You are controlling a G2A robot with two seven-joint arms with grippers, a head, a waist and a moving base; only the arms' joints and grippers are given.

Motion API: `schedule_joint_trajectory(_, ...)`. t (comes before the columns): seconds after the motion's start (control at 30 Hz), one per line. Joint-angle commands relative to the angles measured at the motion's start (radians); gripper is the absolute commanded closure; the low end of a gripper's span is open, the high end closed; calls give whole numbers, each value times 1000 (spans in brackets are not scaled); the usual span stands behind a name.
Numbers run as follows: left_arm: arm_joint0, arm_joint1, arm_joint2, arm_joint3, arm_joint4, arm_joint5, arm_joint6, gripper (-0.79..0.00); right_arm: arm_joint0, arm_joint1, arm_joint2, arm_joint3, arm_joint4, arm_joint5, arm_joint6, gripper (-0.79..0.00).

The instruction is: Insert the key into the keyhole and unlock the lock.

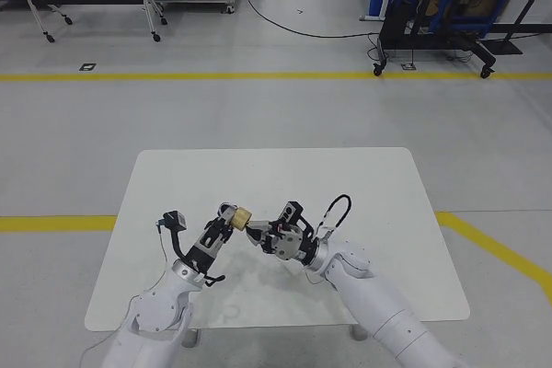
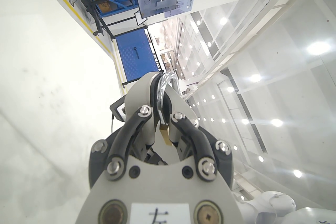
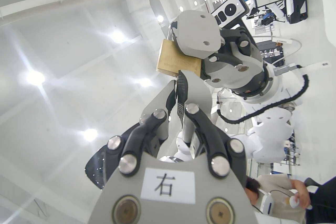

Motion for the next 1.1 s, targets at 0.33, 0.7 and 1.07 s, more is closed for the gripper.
schedule_joint_trajectory(0.33, -3, 0, -2, 6, -14, -13, -1, 0, -1, 1, 14, 6, -4, -4, -1, -222)
schedule_joint_trajectory(0.7, -19, 0, -18, 20, -33, 102, 38, 0, -41, 46, 143, -113, -247, -112, -76, -785)
schedule_joint_trajectory(1.07, -119, 5, 60, 59, 184, 269, -66, 0, -234, 114, 423, -392, -512, -122, -234, -785)
